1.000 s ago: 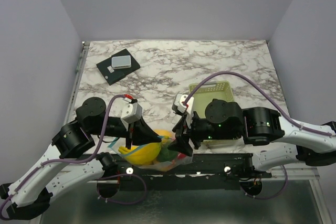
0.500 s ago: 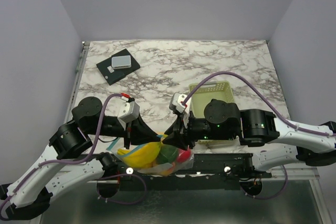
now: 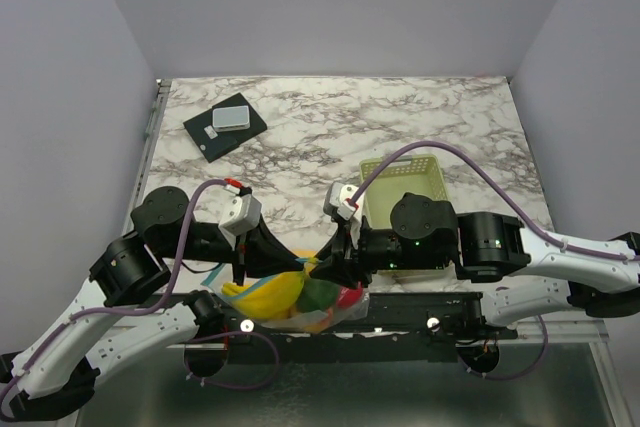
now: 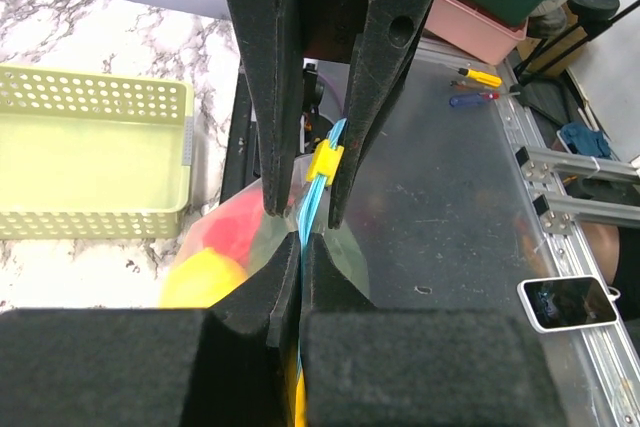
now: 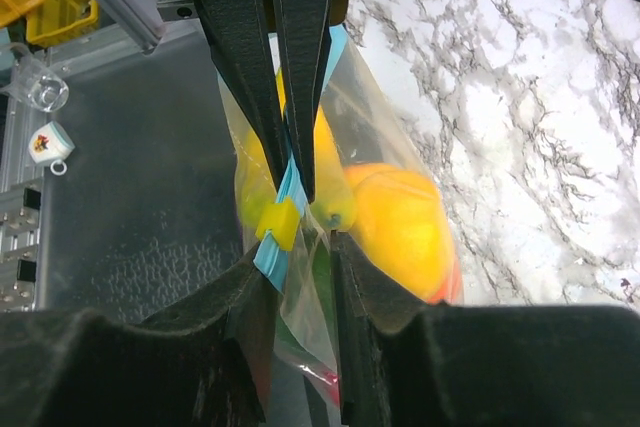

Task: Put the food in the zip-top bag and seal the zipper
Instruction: Zip the zipper food storage bag at the center of the board.

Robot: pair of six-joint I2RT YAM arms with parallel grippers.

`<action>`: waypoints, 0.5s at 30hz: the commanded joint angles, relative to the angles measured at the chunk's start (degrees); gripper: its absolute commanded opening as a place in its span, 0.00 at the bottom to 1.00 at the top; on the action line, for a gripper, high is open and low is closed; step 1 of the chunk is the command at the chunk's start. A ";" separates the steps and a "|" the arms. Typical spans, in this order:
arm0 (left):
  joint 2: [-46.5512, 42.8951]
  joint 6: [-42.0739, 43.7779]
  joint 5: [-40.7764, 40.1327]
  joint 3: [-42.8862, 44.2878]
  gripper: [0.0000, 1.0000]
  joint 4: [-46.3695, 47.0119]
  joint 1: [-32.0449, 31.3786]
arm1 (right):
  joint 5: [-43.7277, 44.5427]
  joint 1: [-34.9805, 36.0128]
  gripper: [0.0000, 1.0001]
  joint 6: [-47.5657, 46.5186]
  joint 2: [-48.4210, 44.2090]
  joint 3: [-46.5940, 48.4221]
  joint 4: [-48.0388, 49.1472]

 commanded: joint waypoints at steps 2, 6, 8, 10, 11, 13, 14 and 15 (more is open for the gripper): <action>-0.94 -0.83 0.49 2.21 0.00 2.26 -0.30 | -1.47 0.41 0.28 -0.10 -1.00 -0.59 3.43; -1.09 -1.01 0.57 2.05 0.00 2.26 -0.26 | -1.76 0.41 0.20 -0.17 -0.73 -0.21 3.71; -1.08 -1.02 0.67 1.98 0.00 2.26 -0.30 | -1.95 0.40 0.14 -0.37 -0.56 -0.03 3.61; -1.14 -1.05 0.60 1.94 0.00 2.26 -0.30 | -1.92 0.39 0.01 -0.35 -0.51 -0.06 3.37; -1.22 -1.03 0.53 2.00 0.00 2.26 -0.27 | -1.98 0.40 0.01 -0.35 -0.56 -0.21 3.39; -1.20 -0.96 0.36 2.02 0.00 2.26 -0.28 | -2.00 0.34 0.01 -0.34 -0.77 -0.65 3.68; -1.19 -0.98 0.32 2.10 0.00 2.26 -0.26 | -2.00 0.38 0.01 -0.30 -0.89 -0.83 3.85; -1.16 -0.95 0.20 2.11 0.00 2.26 -0.28 | -2.01 0.35 0.01 -0.23 -0.97 -1.01 4.10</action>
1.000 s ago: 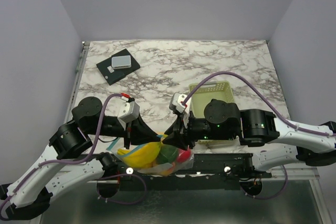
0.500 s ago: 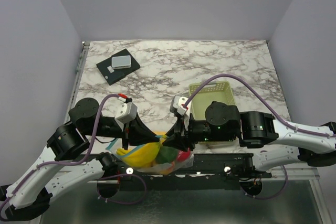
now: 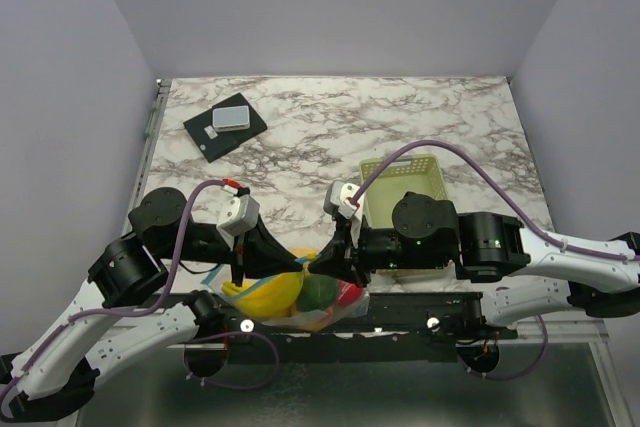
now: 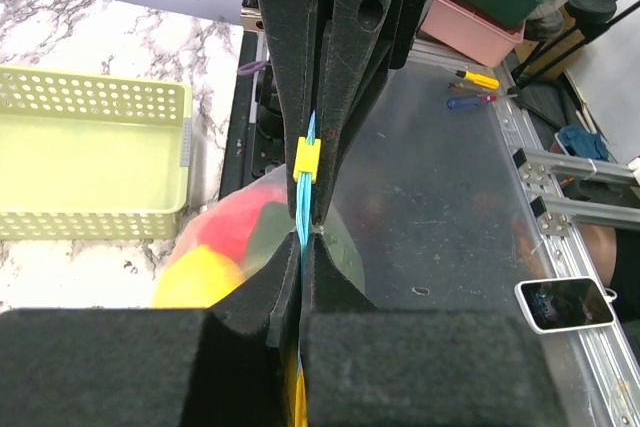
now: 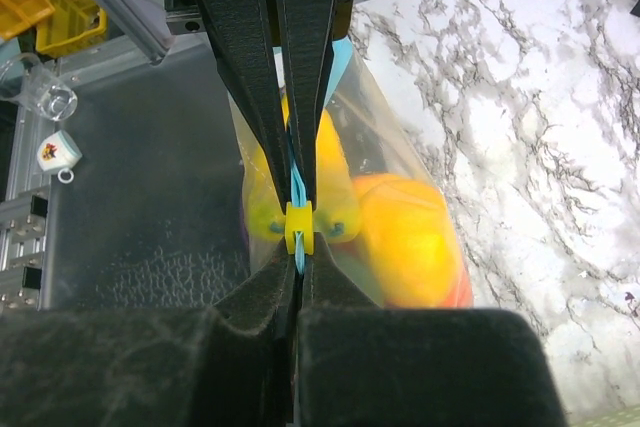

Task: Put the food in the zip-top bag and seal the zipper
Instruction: Zip the zipper food storage bag at the center of the board.

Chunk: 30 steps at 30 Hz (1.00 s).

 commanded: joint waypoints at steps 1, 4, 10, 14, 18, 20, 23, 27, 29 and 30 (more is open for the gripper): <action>-0.67 -0.33 0.01 1.97 0.00 2.26 -0.34 | -1.24 0.46 0.01 -0.19 -0.98 -0.89 2.46; -0.37 -0.38 -0.76 1.96 0.16 2.26 -0.28 | -2.88 0.45 0.01 -0.24 -0.98 -0.71 2.80; 1.33 0.27 -0.88 3.41 0.47 2.43 -0.35 | -2.97 0.48 0.01 -0.39 -0.11 0.21 2.57; 2.26 0.17 -0.26 3.35 0.53 3.22 -0.31 | -3.20 0.44 0.01 -0.28 0.89 1.05 1.55; 3.00 -0.31 -0.13 2.78 0.54 4.37 -0.30 | -3.35 0.42 0.01 -0.05 0.99 0.89 1.21; 3.35 -0.44 0.13 2.53 0.54 4.82 -0.29 | -3.26 0.43 0.01 0.14 1.03 0.81 1.09; 3.57 -0.39 0.55 2.19 0.50 5.05 -0.30 | -3.04 0.50 0.01 0.16 0.90 0.97 0.77; 3.80 -0.48 1.35 1.87 0.42 5.11 -0.34 | -2.52 0.45 0.01 0.14 1.19 1.50 0.24; 3.87 -0.54 1.87 1.83 0.38 5.25 -0.28 | -2.34 0.51 0.01 0.18 1.30 1.73 -0.02; 3.87 -0.54 2.03 1.79 0.37 5.25 -0.34 | -2.25 0.45 0.01 0.18 1.26 1.77 -0.02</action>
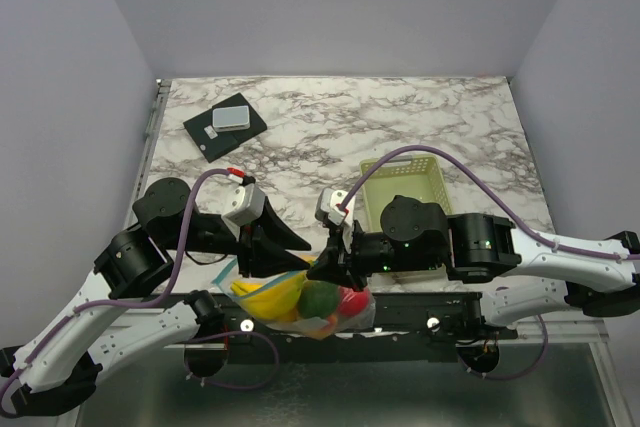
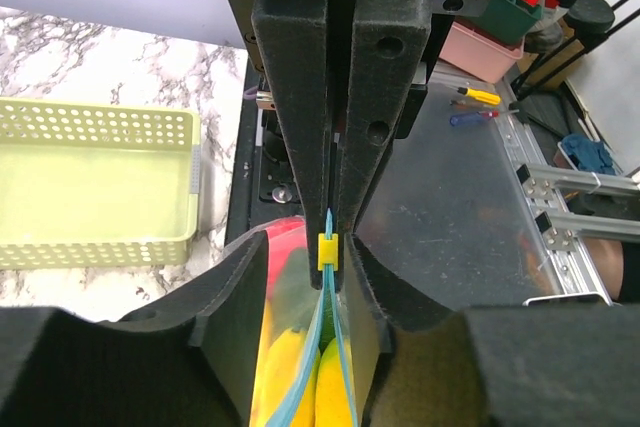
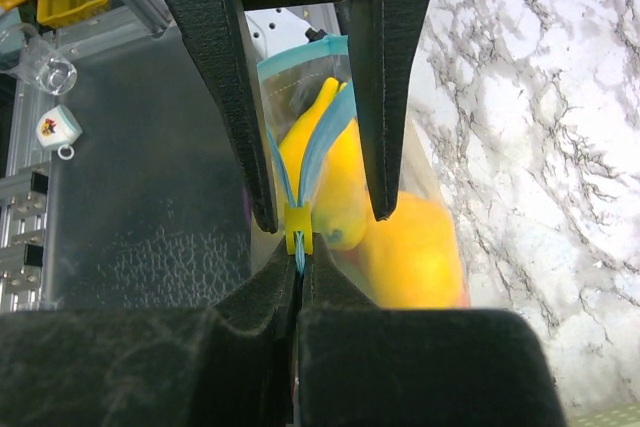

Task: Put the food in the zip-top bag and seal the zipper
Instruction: Zip the zipper food storage bag at the center of the board.

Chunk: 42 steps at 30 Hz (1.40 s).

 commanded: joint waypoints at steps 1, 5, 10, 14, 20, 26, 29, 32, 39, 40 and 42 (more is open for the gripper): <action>0.11 -0.39 2.04 -0.72 0.36 1.68 -0.32 | -0.10 0.47 0.01 0.16 0.06 2.30 0.84; 0.13 -0.68 2.09 -1.24 0.35 1.68 -0.28 | 0.12 0.43 0.01 0.16 0.06 2.30 0.74; 0.11 -0.82 2.49 -1.74 0.33 1.71 -0.25 | 0.17 0.44 0.01 0.24 0.06 2.48 0.47; 0.05 -0.98 2.44 -1.92 0.29 1.64 -0.29 | 1.86 0.50 0.01 0.33 0.13 2.39 0.41; 0.19 -0.98 3.13 -2.17 0.24 1.68 -0.29 | 2.43 0.42 0.01 0.34 0.15 2.40 0.65; 0.31 -0.77 3.38 -2.29 0.10 1.68 -0.27 | 2.58 0.43 0.01 0.29 0.52 2.57 0.58; 0.17 -0.67 3.34 -2.18 0.00 1.68 -0.28 | 2.88 0.45 0.01 0.30 0.59 2.57 0.41; 0.02 -0.59 3.26 -2.10 0.00 1.69 -0.31 | 3.24 0.46 0.01 0.25 0.37 2.50 0.30; -0.42 -0.76 2.70 -2.65 0.00 1.69 -0.28 | 5.57 0.42 0.01 0.20 -1.50 1.66 0.73; -0.49 -0.73 2.69 -2.75 0.00 1.68 -0.26 | 6.21 0.42 0.01 0.16 -1.76 1.61 0.74; -0.60 -0.72 2.60 -2.88 0.00 1.68 -0.25 | 7.25 0.44 0.01 0.19 -2.30 1.55 0.65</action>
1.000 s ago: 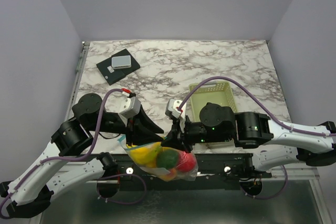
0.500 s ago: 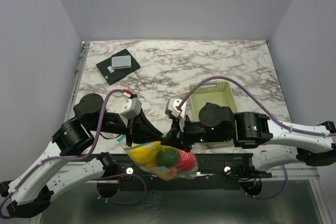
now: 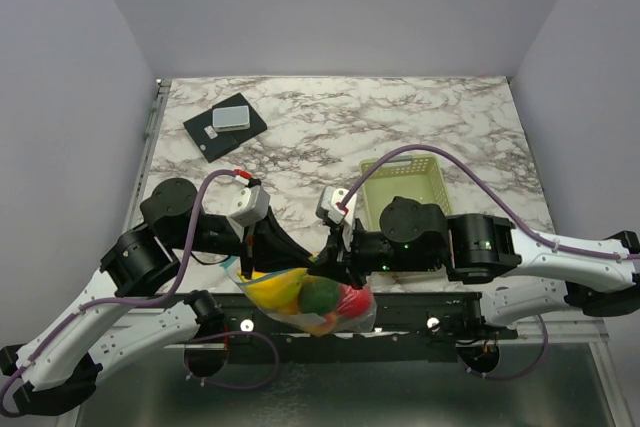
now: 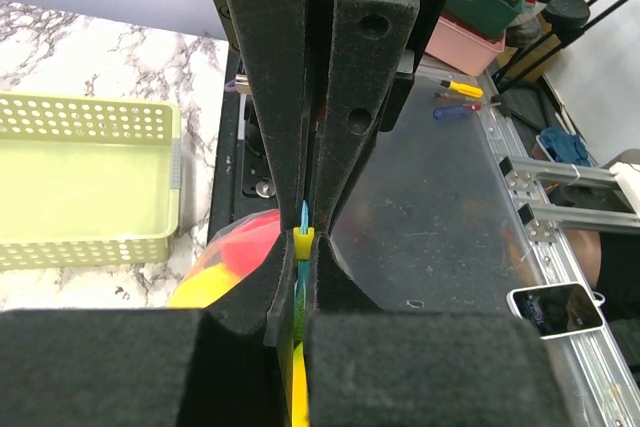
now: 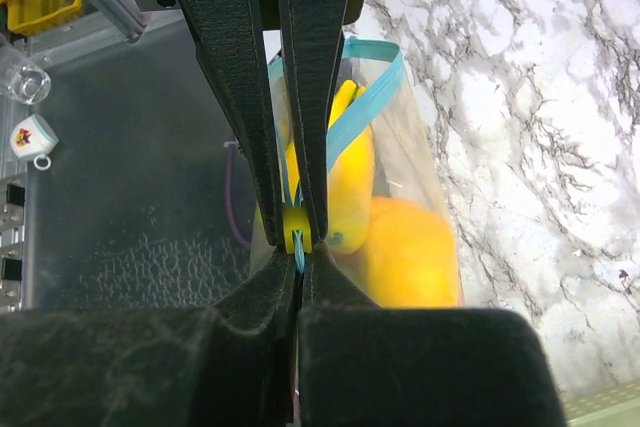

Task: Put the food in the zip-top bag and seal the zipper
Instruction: Zip the zipper food storage bag at the center of the board.

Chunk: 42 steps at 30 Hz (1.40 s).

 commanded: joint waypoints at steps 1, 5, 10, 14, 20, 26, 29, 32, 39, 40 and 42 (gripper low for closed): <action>-0.69 0.31 0.16 -0.98 0.00 0.43 -0.30 | 4.04 0.49 0.01 0.18 -2.77 1.23 1.20; -0.58 0.39 0.06 -1.11 0.00 0.44 -0.28 | 6.13 0.46 0.01 0.16 -4.18 0.81 1.50; -0.51 0.54 -0.07 -1.37 0.00 0.44 -0.35 | 7.53 0.48 0.01 0.05 -5.80 0.45 1.76; -0.43 0.57 -0.19 -1.62 0.00 0.44 -0.29 | 8.64 0.50 0.01 -0.01 -6.94 0.10 2.38; -0.40 0.43 -0.18 -1.76 0.00 0.44 -0.28 | 13.76 0.48 0.01 -0.21 -9.46 -0.08 2.63; -0.40 0.56 -0.86 -1.82 0.00 0.22 -0.30 | 20.30 0.52 0.01 0.03 -10.93 -0.52 2.69; -0.39 0.80 -1.22 -1.82 0.00 -0.15 -0.33 | 23.84 0.47 0.01 0.29 -10.43 -0.23 1.99; -0.33 1.17 -1.83 -1.82 0.00 -0.67 -0.28 | 28.24 0.50 0.01 0.33 -9.05 0.31 1.00; -0.56 2.02 -4.04 -1.97 0.00 -2.46 -0.30 | 38.93 0.48 0.01 0.89 -5.16 2.05 -1.36; -0.74 2.01 -4.46 -2.13 0.00 -2.68 -0.36 | 40.02 0.46 0.01 0.95 -5.00 2.09 -1.39; -1.14 2.03 -5.22 -2.49 0.00 -3.17 -0.33 | 42.32 0.44 0.01 0.92 -4.82 2.06 -1.23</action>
